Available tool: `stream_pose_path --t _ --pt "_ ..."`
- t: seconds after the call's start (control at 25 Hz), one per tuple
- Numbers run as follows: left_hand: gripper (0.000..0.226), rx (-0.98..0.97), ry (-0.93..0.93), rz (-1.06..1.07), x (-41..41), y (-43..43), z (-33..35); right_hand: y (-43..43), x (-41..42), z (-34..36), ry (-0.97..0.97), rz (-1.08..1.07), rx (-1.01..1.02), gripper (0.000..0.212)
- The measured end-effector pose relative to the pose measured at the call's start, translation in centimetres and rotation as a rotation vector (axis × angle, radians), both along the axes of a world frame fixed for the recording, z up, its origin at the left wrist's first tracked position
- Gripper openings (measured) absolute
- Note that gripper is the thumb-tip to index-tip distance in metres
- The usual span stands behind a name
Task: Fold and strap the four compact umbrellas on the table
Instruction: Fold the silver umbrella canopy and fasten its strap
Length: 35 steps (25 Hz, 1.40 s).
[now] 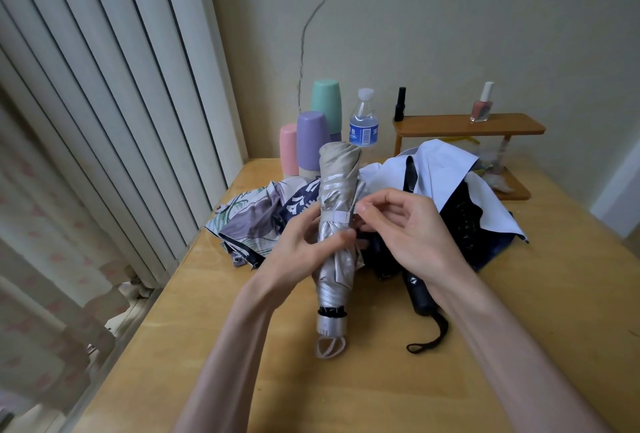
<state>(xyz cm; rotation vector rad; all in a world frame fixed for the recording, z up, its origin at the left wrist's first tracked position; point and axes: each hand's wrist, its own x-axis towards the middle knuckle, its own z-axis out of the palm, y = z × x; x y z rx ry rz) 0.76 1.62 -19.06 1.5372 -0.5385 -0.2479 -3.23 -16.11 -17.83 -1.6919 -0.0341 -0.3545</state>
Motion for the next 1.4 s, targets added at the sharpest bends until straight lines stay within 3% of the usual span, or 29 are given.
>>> stream_pose_path --t 0.16,0.24,0.36,0.48,0.56,0.72,0.88,0.92,1.12,1.4 --pt "0.024 -0.006 -0.1 0.082 0.3 -0.4 -0.5 0.2 -0.1 0.3 0.05 0.054 0.151 0.012" --pt "0.014 -0.112 0.039 0.002 0.2 -0.3 -0.6 0.3 -0.2 0.5 0.051 0.079 0.191 0.011" --pt "0.018 -0.278 0.208 -0.146 0.2 -0.2 -0.5 0.2 -0.4 0.9 0.032 0.094 0.226 0.012" --pt "0.007 -0.193 0.163 -0.048 0.4 -0.5 -0.7 0.2 -0.4 0.6 0.03 0.081 0.207 0.014" --pt "0.011 -0.157 0.124 0.032 0.5 -0.5 -0.7 -0.1 -0.1 0.1 0.037 0.015 0.155 0.015" --pt "0.011 -0.259 0.183 0.036 0.8 -0.2 -0.5 -1.4 0.2 -0.6 0.053 -0.13 0.091 0.015" --pt "0.009 -0.07 0.049 0.186 1.0 -0.3 -1.6 0.0 -0.2 -0.2 0.054 -0.024 0.052 0.015" --pt "0.01 -0.029 0.021 0.186 0.9 -0.5 -1.7 0.6 -0.3 -0.2 0.05 0.002 0.052 0.015" --pt "0.06 -0.021 0.061 -0.007 1.1 -1.0 -1.7 1.7 -0.4 0.1 -0.001 -0.047 0.054 0.012" --pt "0.058 -0.017 0.007 -0.023 0.8 -0.8 -1.1 1.0 -0.3 0.6 0.004 -0.159 0.017 0.009"
